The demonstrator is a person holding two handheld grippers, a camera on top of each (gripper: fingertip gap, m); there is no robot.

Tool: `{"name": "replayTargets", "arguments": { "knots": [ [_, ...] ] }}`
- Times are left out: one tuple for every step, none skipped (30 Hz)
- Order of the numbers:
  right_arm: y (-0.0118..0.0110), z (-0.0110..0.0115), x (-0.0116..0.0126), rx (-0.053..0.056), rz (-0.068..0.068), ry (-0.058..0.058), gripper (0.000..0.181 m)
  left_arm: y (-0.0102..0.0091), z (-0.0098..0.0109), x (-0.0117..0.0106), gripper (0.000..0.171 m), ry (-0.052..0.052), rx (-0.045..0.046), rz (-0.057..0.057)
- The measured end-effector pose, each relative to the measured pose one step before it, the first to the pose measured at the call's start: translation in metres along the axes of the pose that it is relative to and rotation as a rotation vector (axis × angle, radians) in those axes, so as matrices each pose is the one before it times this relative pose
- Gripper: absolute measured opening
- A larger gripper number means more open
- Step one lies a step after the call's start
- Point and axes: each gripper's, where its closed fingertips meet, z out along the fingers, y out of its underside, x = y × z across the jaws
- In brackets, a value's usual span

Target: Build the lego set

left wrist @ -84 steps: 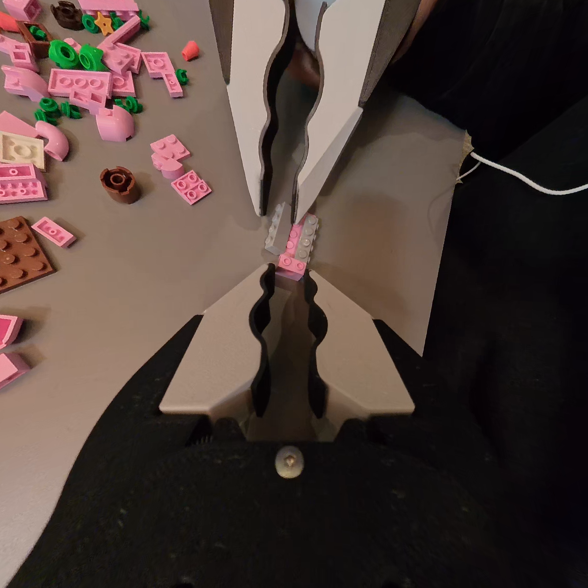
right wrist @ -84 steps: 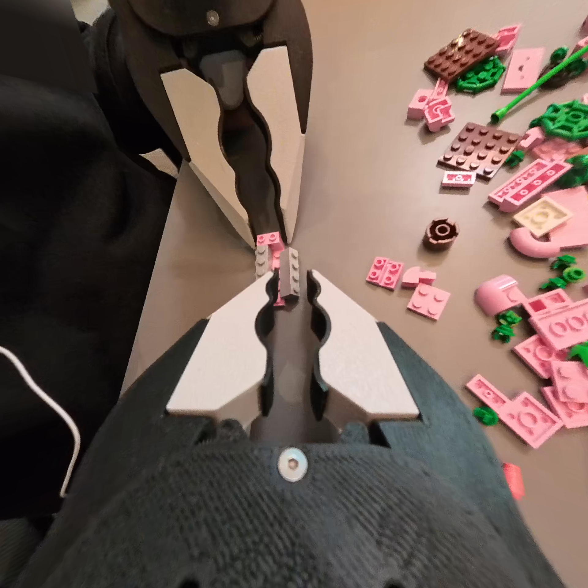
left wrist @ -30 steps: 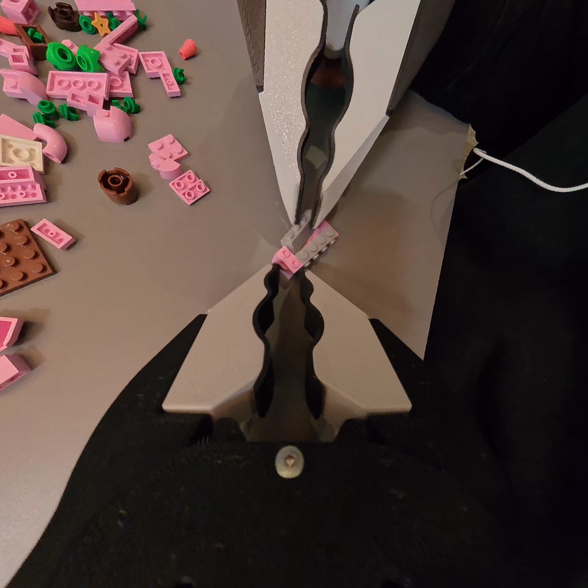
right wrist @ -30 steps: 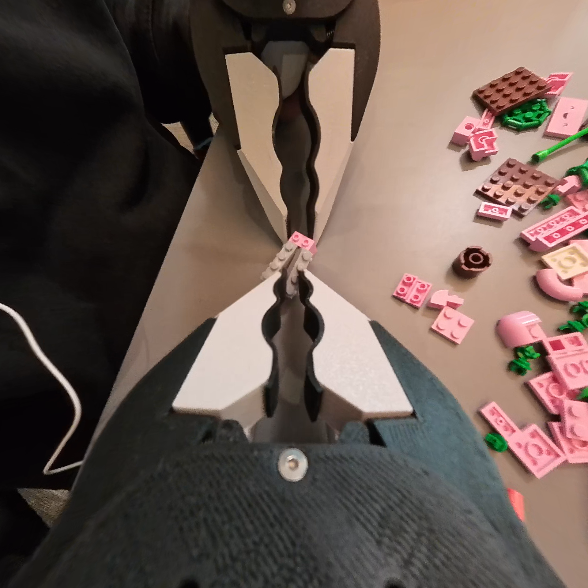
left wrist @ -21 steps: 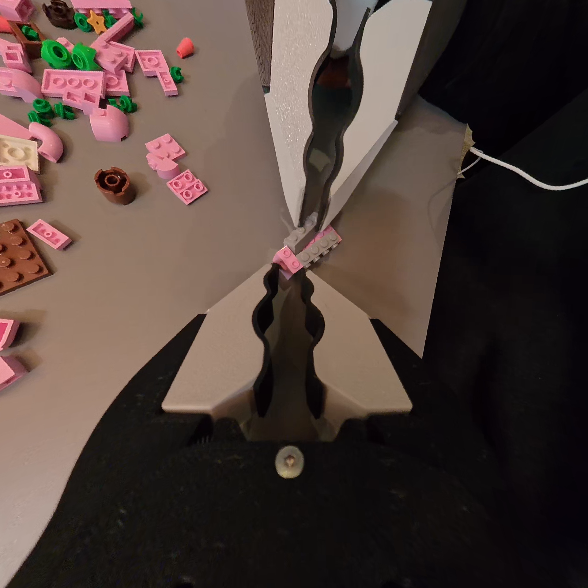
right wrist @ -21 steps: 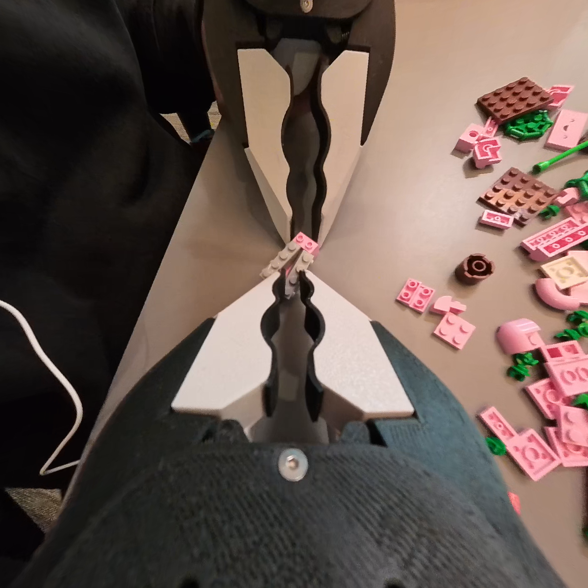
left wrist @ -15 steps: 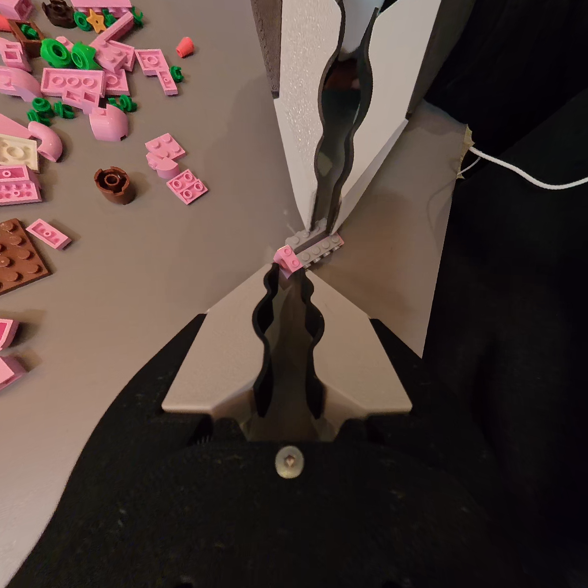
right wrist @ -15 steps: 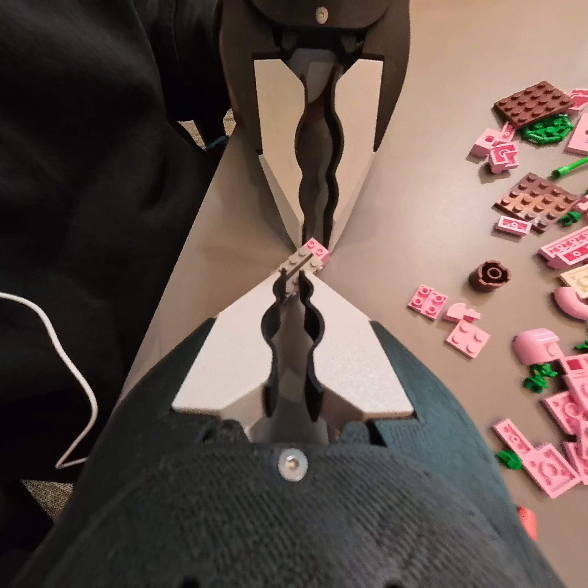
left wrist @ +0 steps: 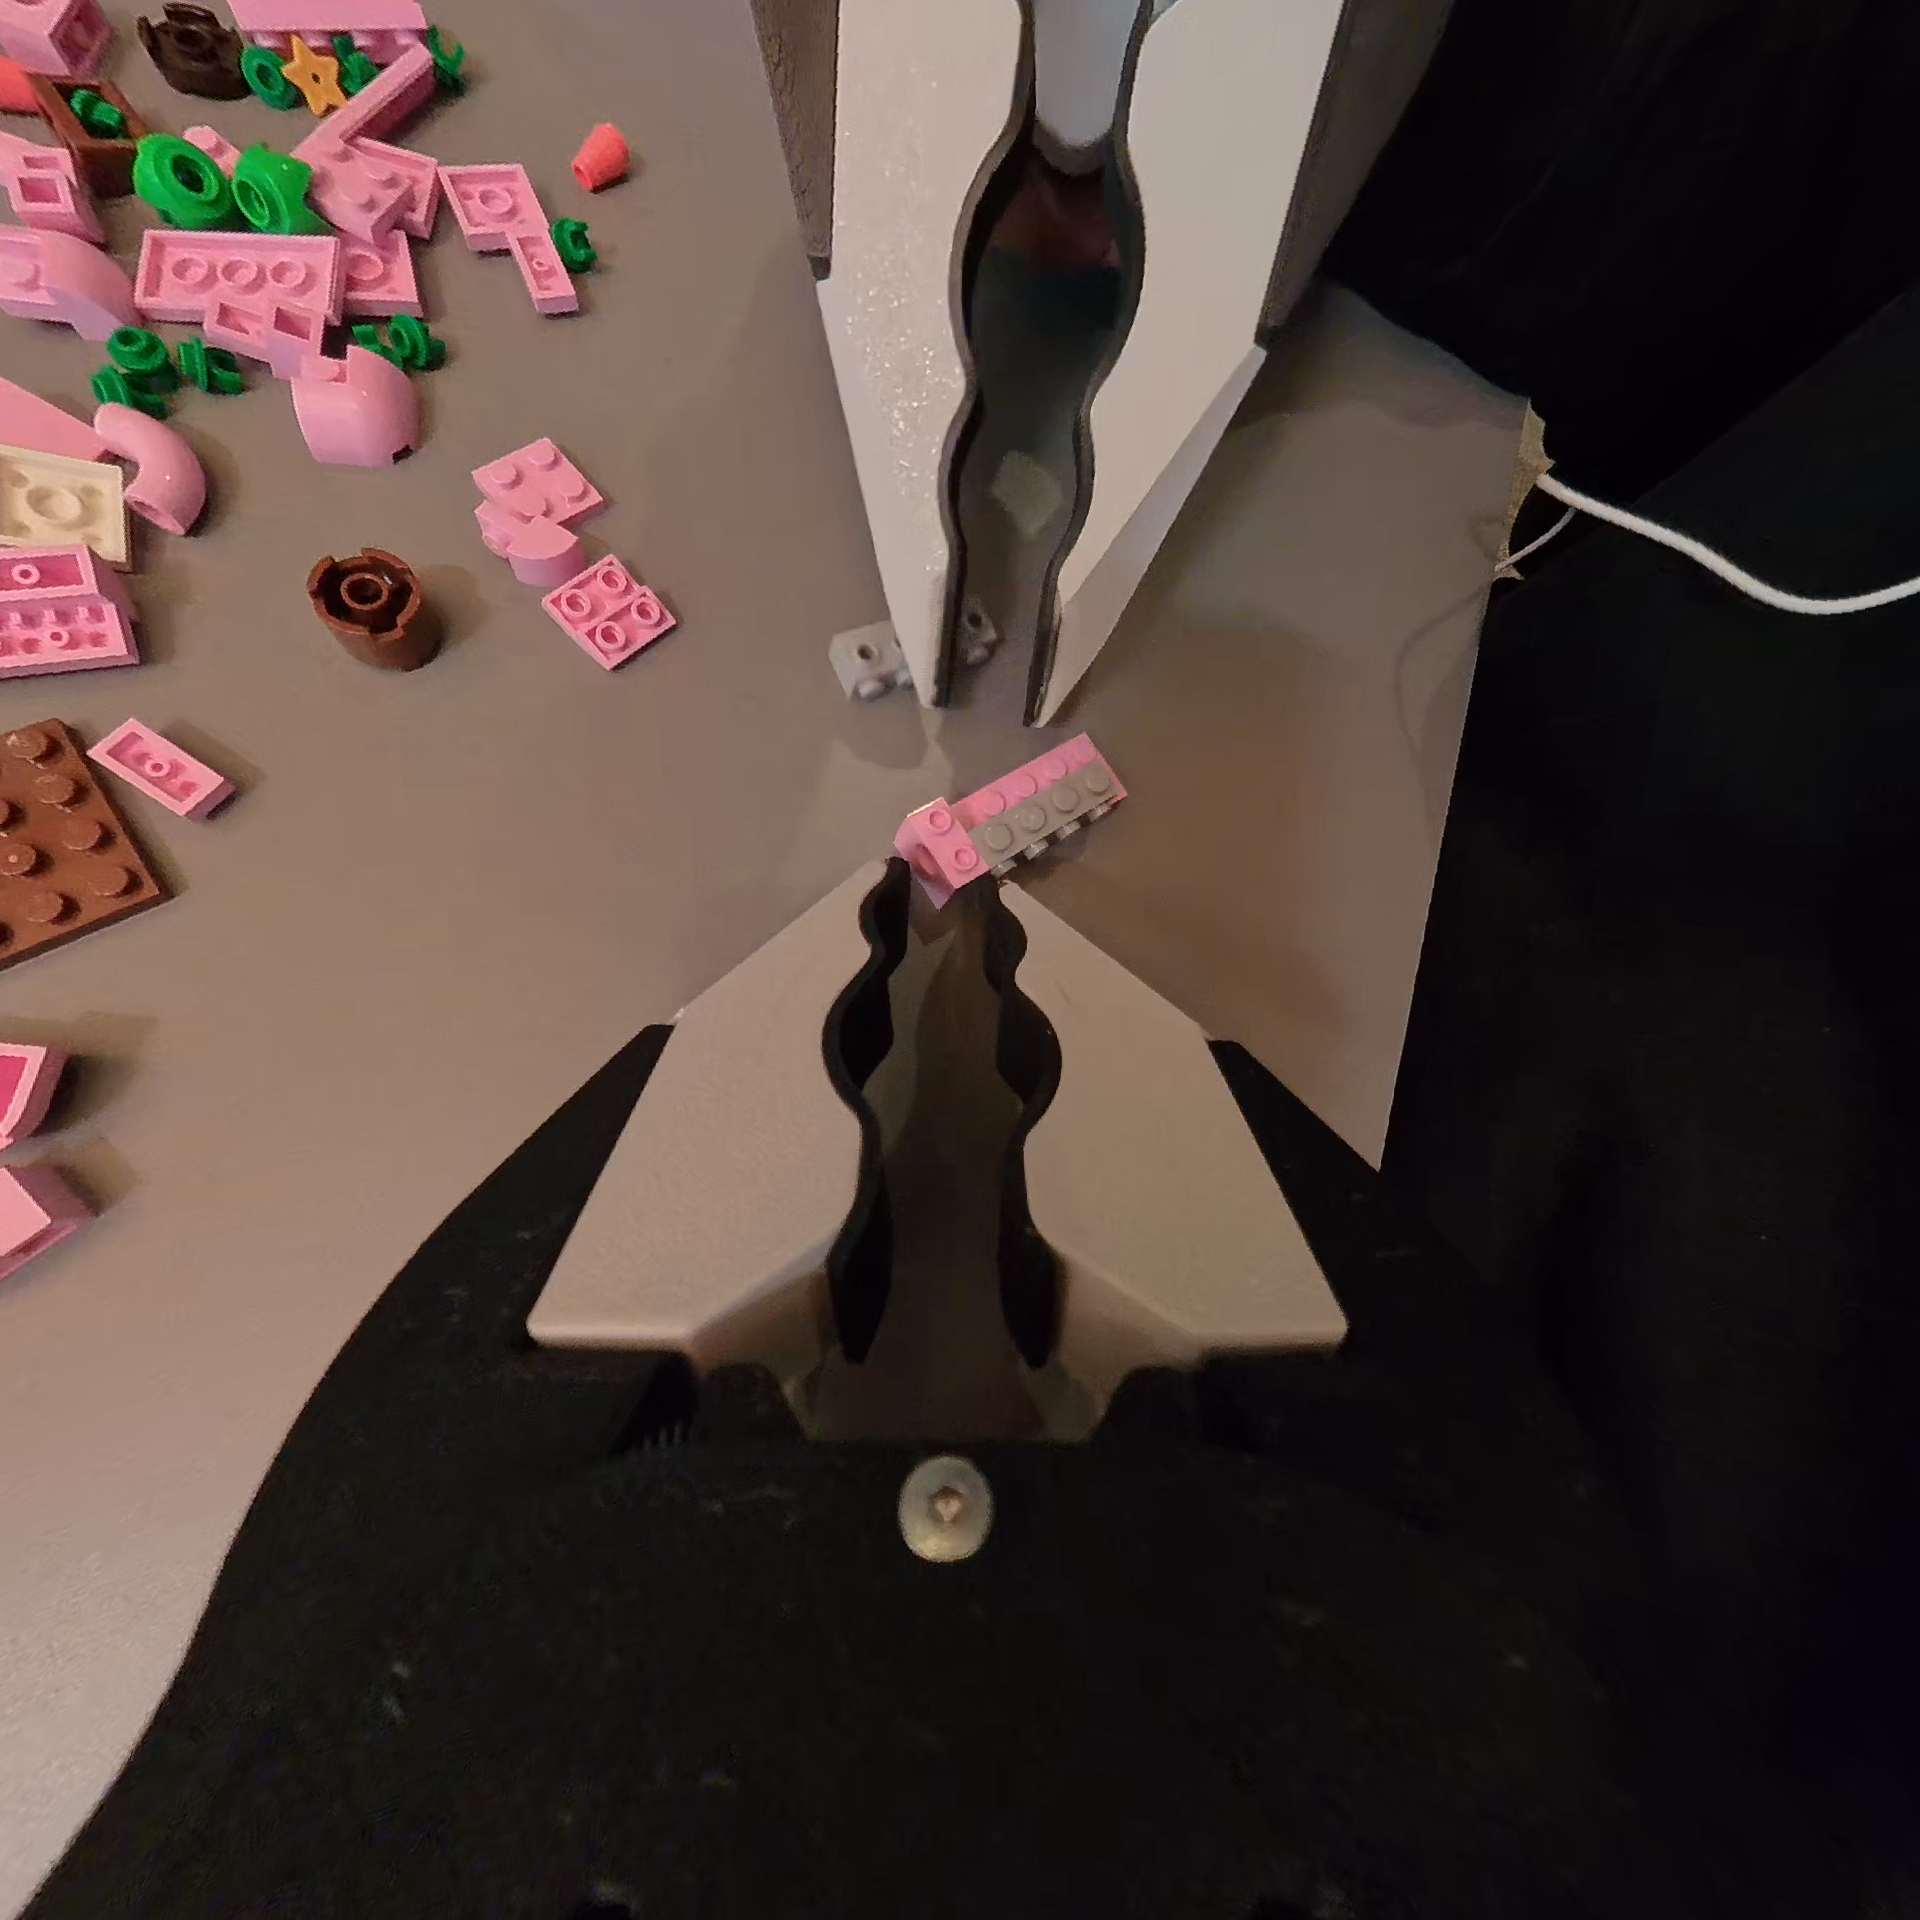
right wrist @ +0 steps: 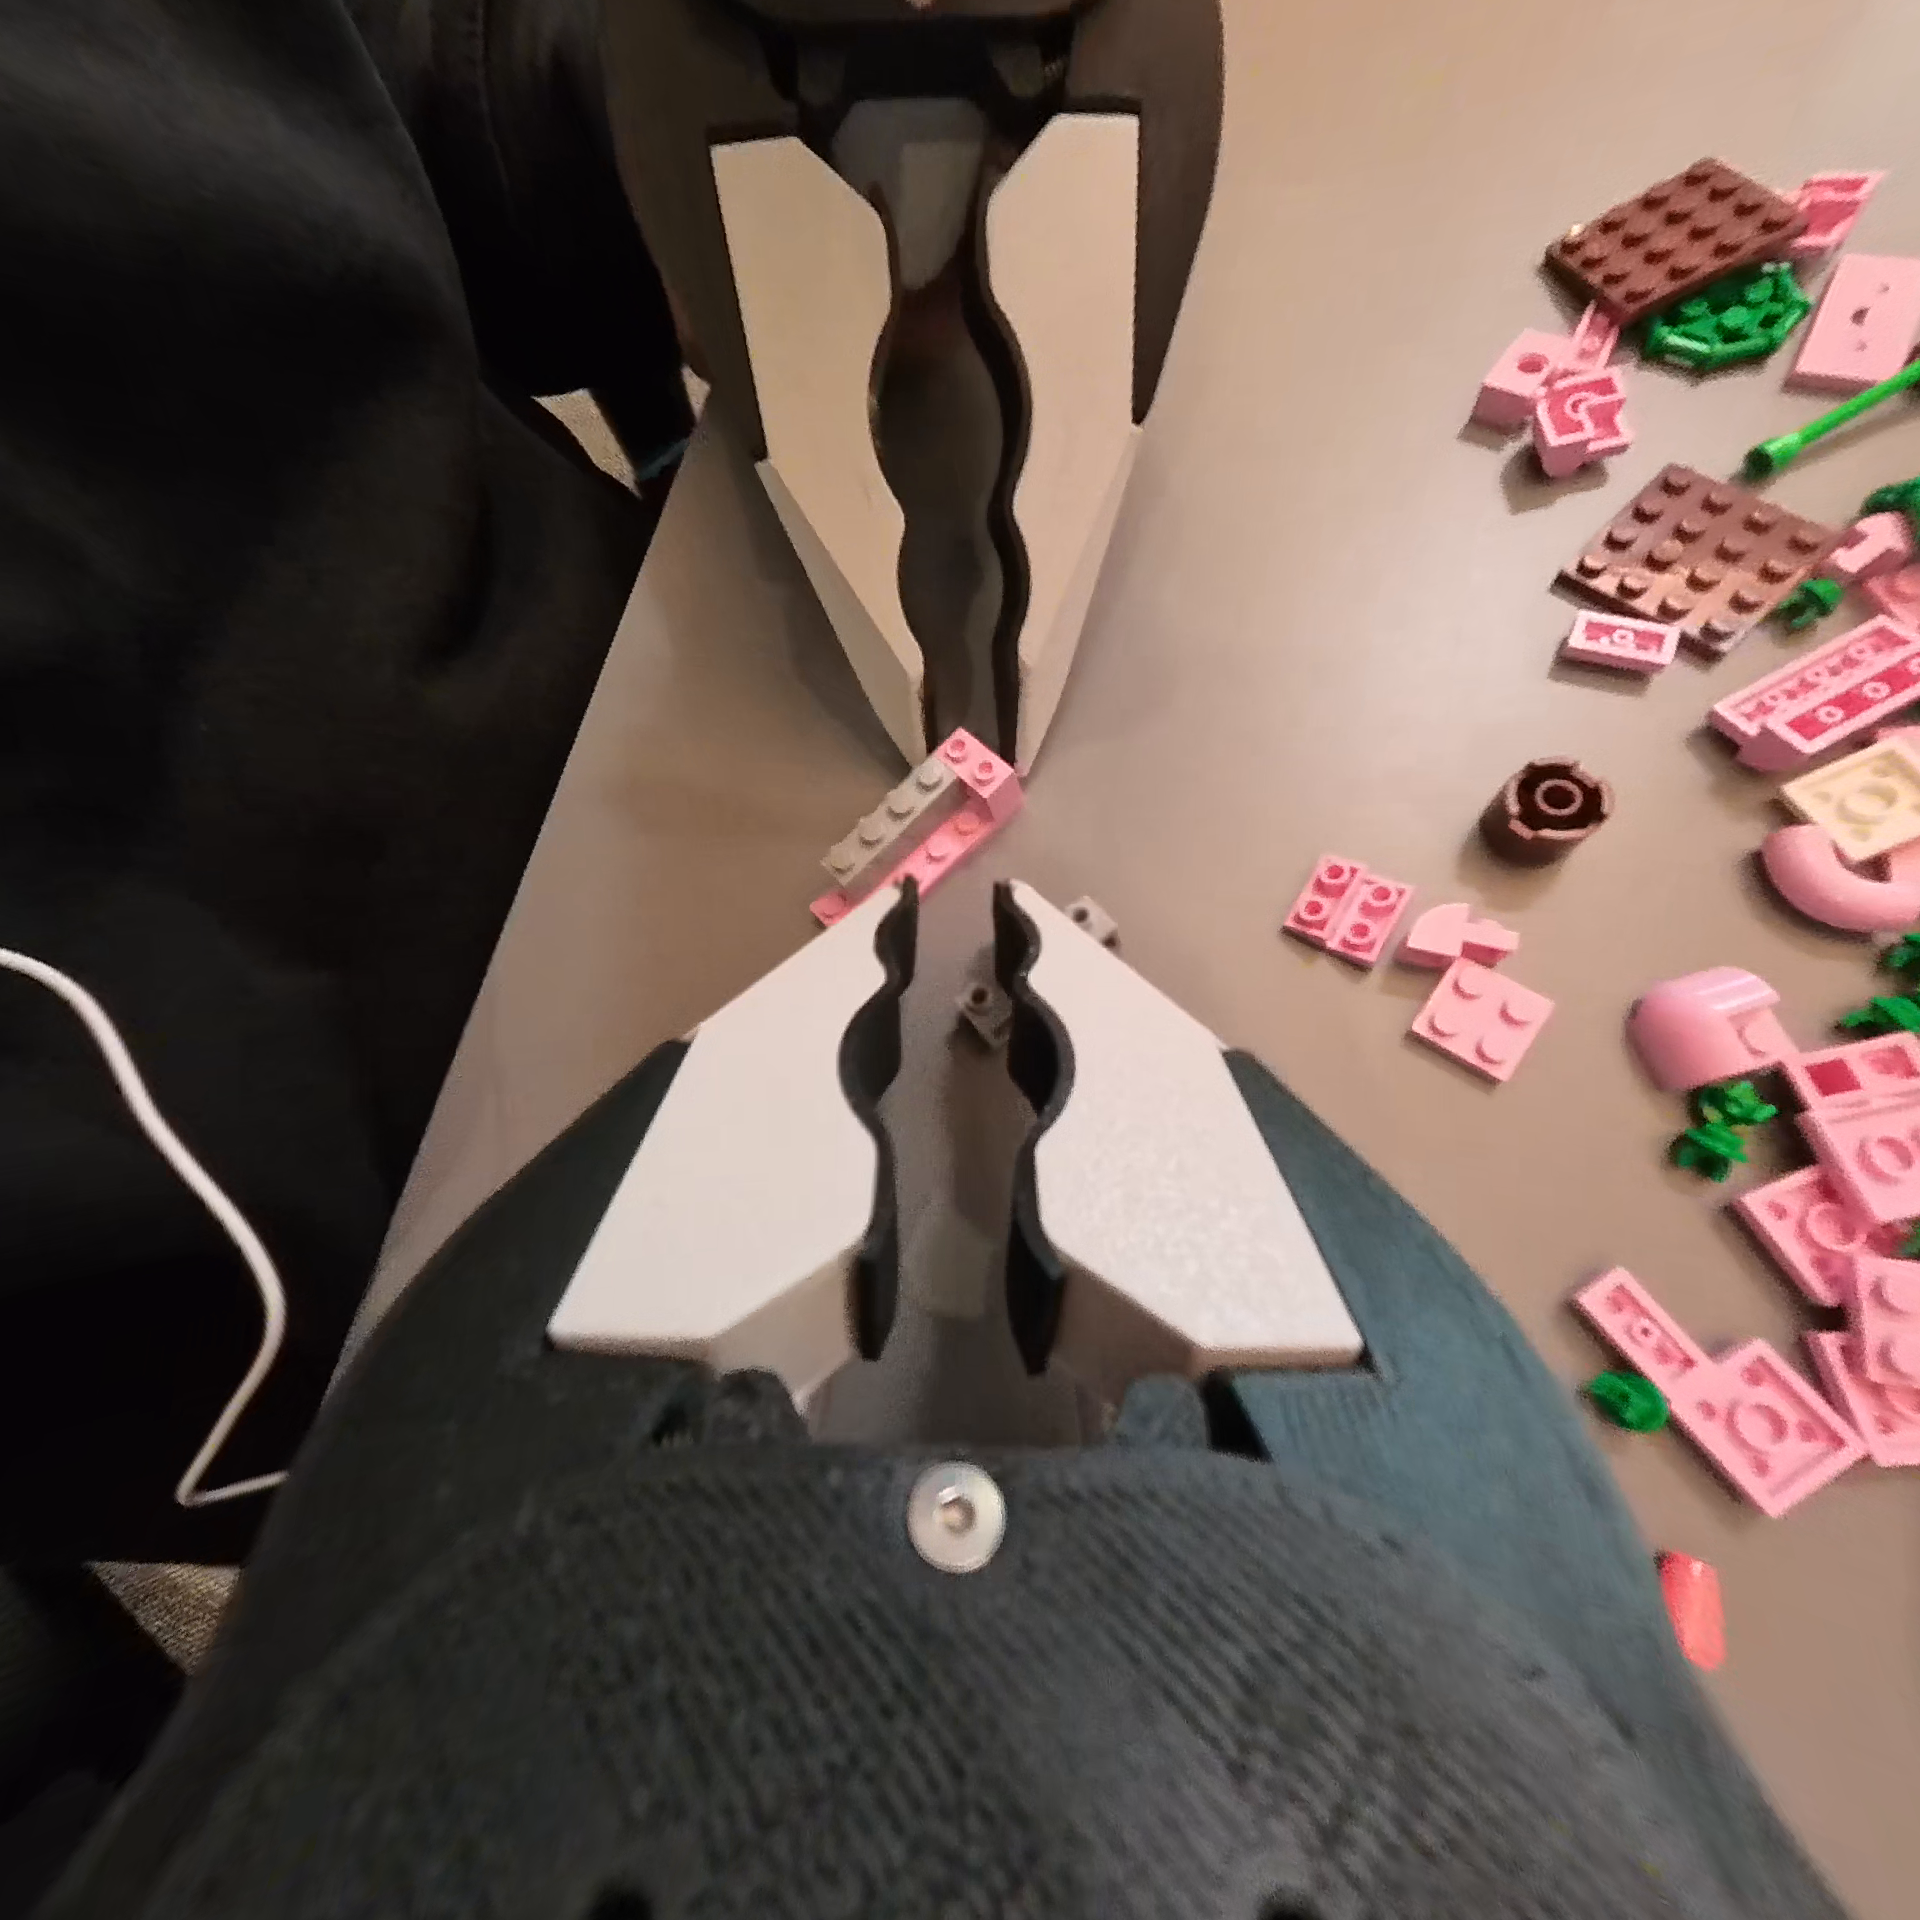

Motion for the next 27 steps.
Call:
{"name": "replayTargets", "arguments": {
  "knots": [
    [0.00077, -0.00042, 0.00154, -0.0027, 0.0022, 0.0076, 0.015, 0.00001, 0.00008, 0.00005, 0.012, -0.0007, -0.00009, 0.0009],
    [0.00036, -0.00122, 0.00171, 0.001, 0.0014, 0.0095, 0.015, -0.00003, -0.00007, 0.00004, 0.012, -0.0003, -0.00005, 0.0004],
    [0.00036, -0.00188, 0.00179, 0.0016, 0.0033, 0.0087, 0.015, 0.00007, 0.00007, 0.00002, 0.012, 0.0002, 0.00002, -0.0002],
    [-0.00002, -0.0022, 0.00229, 0.0037, 0.0044, 0.011, 0.016, 0.00001, -0.00007, 0.00003, 0.012, 0.0008, 0.00014, -0.0006],
    [-0.00055, -0.00269, 0.00283, 0.0068, 0.0035, 0.0142, 0.016, 0.0, -0.00006, 0.00004, 0.012, 0.0008, 0.00024, -0.0005],
    [-0.00074, -0.00278, 0.00258, 0.0076, 0.0025, 0.014, 0.016, -0.00005, 0.0, 0.00009, 0.012, 0.001, 0.00012, -0.0007],
    [-0.00104, -0.00286, 0.00219, 0.009, 0.0024, 0.0118, 0.016, -0.00003, -0.00006, 0.0, 0.012, 0.0011, 0.00026, -0.0008],
    [-0.00134, -0.00262, 0.00233, 0.0101, 0.0032, 0.0129, 0.017, 0.0, 0.0, 0.00005, 0.013, 0.002, 0.00032, -0.0015],
    [-0.00093, -0.00201, 0.00199, 0.0074, 0.0032, 0.0112, 0.019, -0.00009, -0.00012, 0.00008, 0.013, 0.0024, 0.00064, -0.0022],
    [0.00011, -0.00112, 0.00144, 0.0001, 0.0022, 0.0088, 0.02, 0.00001, 0.00006, -0.00005, 0.013, 0.0023, 0.00029, -0.0025],
    [0.00169, 0.00022, 0.00131, -0.0089, 0.0008, 0.0082, 0.022, -0.00001, -0.00002, -0.00002, 0.013, 0.0018, 0.00016, -0.0022],
    [0.00241, 0.00137, 0.0, -0.0145, -0.0011, 0.0018, 0.024, -0.00008, -0.00007, 0.0, 0.012, 0.0013, 0.00032, -0.0016],
    [0.00231, 0.00228, -0.0014, -0.0145, -0.0029, -0.005, 0.025, 0.00007, 0.00007, -0.00005, 0.013, -0.0003, 0.0, -0.0002],
    [0.00176, 0.00261, -0.00133, -0.0139, -0.0039, -0.0024, 0.027, -0.00004, 0.0, -0.0001, 0.012, -0.0018, -0.00022, 0.0011],
    [0.00173, 0.0025, -0.0006, -0.0146, -0.0053, 0.002, 0.027, 0.00012, 0.00006, -0.00011, 0.012, -0.0027, -0.00042, 0.0019],
    [0.00182, 0.00241, 0.00007, -0.0157, -0.0065, 0.0063, 0.027, 0.00006, 0.00011, -0.00018, 0.012, -0.0027, -0.0007, 0.0018],
    [0.00154, 0.00198, 0.00162, -0.0141, -0.0065, 0.0164, 0.025, 0.00006, 0.00005, -0.00031, 0.012, -0.0033, -0.00041, 0.0008],
    [-0.00104, 0.00086, 0.00268, -0.0006, -0.0061, 0.0228, 0.019, -0.00001, 0.00005, -0.00037, 0.011, -0.0032, -0.00041, -0.0008],
    [-0.00031, 0.00019, 0.00084, -0.0062, -0.0028, 0.0093, 0.016, 0.00012, 0.00004, -0.00028, 0.01, -0.001, -0.00006, -0.003],
    [-0.00003, -0.00032, 0.00134, -0.0049, 0.0015, 0.0104, 0.011, -0.00003, 0.0, -0.00007, 0.01, 0.0008, 0.00025, -0.0036],
    [-0.00051, -0.00055, 0.0027, -0.0007, 0.0058, 0.0171, 0.011, 0.0, 0.0, -0.00005, 0.01, 0.0006, 0.00024, -0.0026],
    [-0.0018, -0.0009, 0.00088, 0.0101, 0.0088, 0.0044, 0.011, 0.00011, -0.00001, -0.00014, 0.01, -0.0003, -0.00004, -0.0007],
    [-0.00377, -0.00141, -0.00188, 0.0224, 0.0135, -0.0152, 0.011, -0.00008, 0.0, -0.00006, 0.01, -0.0011, -0.00013, 0.0007],
    [-0.00492, -0.00169, -0.00355, 0.0297, 0.021, -0.0275, 0.011, 0.00003, 0.00007, -0.0001, 0.009, -0.0017, -0.0002, 0.0011],
    [-0.00547, -0.00155, -0.00492, 0.0327, 0.0271, -0.0394, 0.011, 0.00006, -0.00001, -0.00017, 0.009, -0.0015, -0.00017, 0.0008],
    [-0.00484, -0.00126, -0.0057, 0.0301, 0.0321, -0.0473, 0.011, 0.0, -0.00006, 0.0001, 0.009, -0.0005, -0.00004, 0.0007],
    [-0.00328, -0.00069, -0.00501, 0.0227, 0.0333, -0.0455, 0.011, 0.00001, -0.00005, 0.00012, 0.01, 0.0011, 0.00036, 0.0004]
  ]
}}
